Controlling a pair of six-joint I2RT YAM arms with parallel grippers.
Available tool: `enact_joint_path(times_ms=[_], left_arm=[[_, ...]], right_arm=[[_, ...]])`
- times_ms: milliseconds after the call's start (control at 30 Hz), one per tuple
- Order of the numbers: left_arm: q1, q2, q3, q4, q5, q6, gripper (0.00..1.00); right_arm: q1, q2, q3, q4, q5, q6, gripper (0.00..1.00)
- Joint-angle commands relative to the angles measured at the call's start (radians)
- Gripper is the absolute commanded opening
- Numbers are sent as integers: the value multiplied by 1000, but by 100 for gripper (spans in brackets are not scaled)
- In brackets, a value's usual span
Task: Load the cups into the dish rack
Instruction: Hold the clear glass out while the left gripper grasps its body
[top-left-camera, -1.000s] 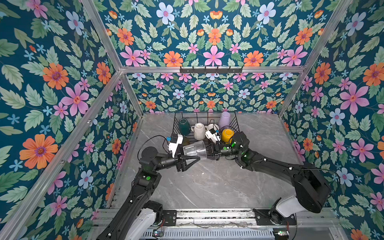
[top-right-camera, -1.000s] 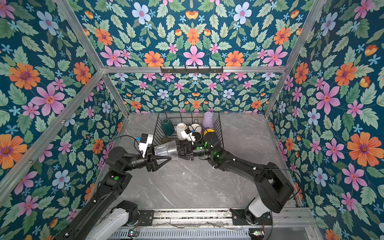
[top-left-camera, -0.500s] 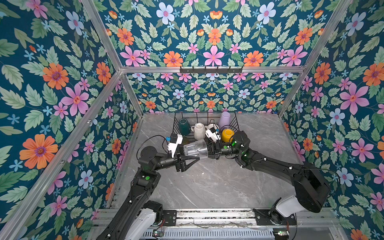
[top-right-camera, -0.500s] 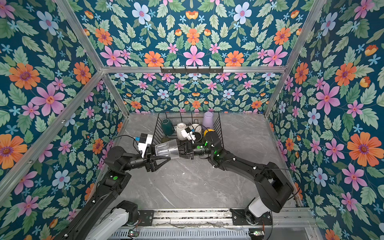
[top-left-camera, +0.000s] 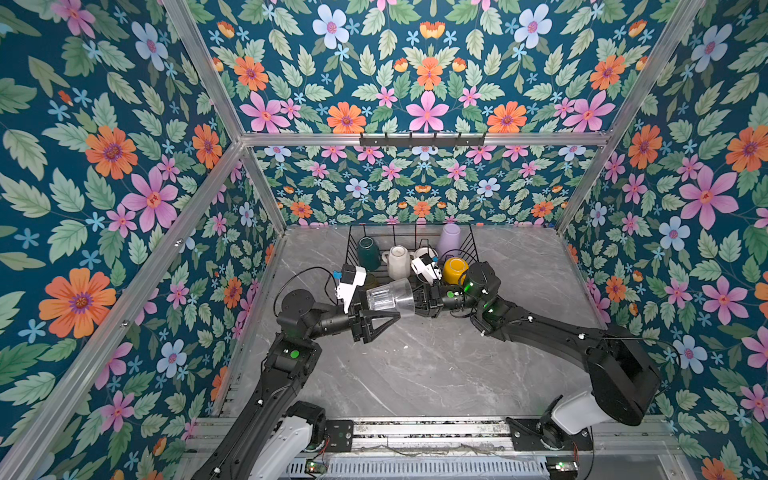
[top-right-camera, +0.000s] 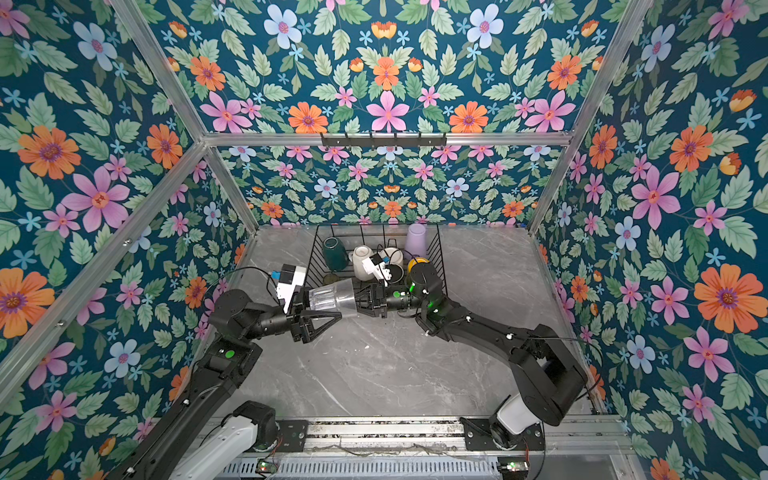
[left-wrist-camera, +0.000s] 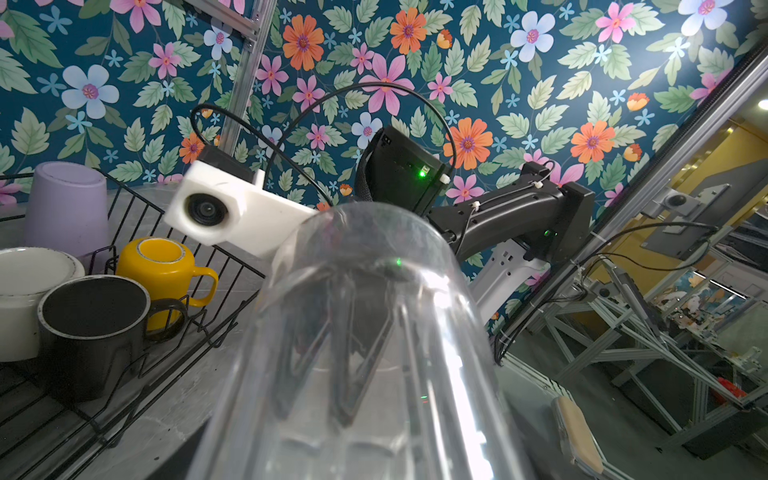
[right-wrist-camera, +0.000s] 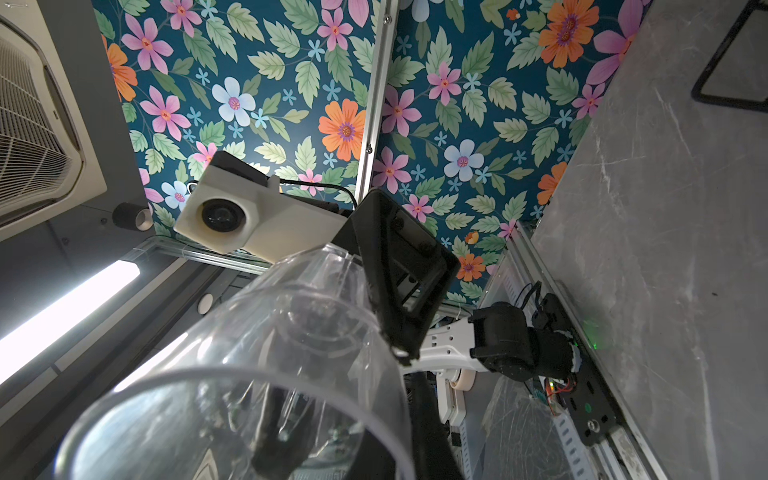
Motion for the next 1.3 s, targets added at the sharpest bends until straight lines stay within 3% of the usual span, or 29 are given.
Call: enact_joint_path(times_ms=[0,133,300,533,633,733,1000,1267], left_arm=[[-1,-2,11,58,15,-4,92],[-2,-10,9,54,5,3,93],[-2,-8,7,53,5,5,86],[-2,-6,2,62,6,0,53],[-2,-8,2,62,2,0,46],[-2,-6,0,62,1,0,30],[-2,-3,8,62,-6,0,2],[-2,0,35,42,-31,16,0]], right_arm=[[3,2,-1,-24,1,-35,0],[3,1,0,-21,1,-37,0],[3,-1,-2,-19,1,-35,0],[4,-4,-6,-19,4,-34,0],[3,-4,-5,-16,4,-34,0],[4,-4,-5,-19,6,-34,0],[3,-4,-5,-21,10,-32,0],[-2,-17,-21,-40,23,-34,19]])
